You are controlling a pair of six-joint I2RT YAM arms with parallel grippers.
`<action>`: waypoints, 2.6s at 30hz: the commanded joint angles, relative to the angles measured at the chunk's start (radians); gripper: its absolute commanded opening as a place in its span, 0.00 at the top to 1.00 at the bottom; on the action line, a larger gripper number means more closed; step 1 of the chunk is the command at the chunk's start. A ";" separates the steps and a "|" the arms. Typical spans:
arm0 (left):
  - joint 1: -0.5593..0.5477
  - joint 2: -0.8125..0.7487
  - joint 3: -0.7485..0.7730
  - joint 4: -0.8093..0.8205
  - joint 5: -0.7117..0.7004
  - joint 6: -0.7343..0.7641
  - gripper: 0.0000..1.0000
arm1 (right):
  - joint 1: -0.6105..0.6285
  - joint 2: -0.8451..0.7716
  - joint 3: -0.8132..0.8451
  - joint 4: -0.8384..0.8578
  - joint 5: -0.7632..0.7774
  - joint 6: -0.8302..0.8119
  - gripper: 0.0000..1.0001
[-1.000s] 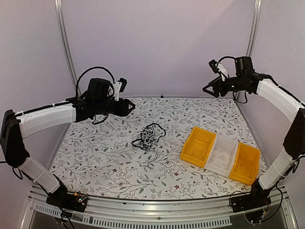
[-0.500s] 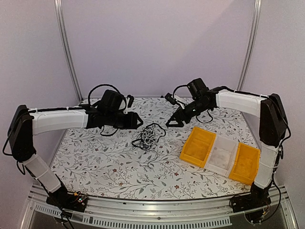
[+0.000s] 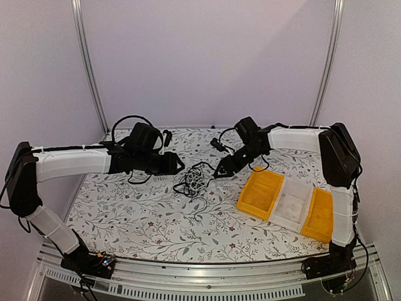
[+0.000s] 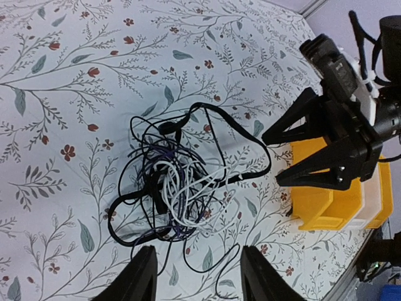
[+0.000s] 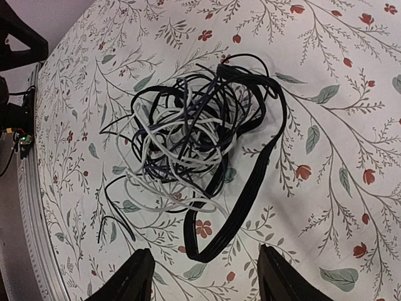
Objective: Untangle the cables
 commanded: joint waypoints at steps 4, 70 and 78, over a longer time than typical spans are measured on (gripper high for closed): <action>-0.036 -0.023 -0.004 -0.019 -0.019 0.006 0.52 | -0.002 0.064 0.079 0.035 -0.063 0.052 0.58; -0.054 0.110 -0.071 0.177 -0.220 0.039 0.53 | -0.053 -0.230 0.446 0.019 -0.322 0.222 1.00; -0.061 -0.090 -0.229 0.539 -0.057 0.226 0.38 | -0.051 -0.216 0.421 0.043 -0.338 0.265 1.00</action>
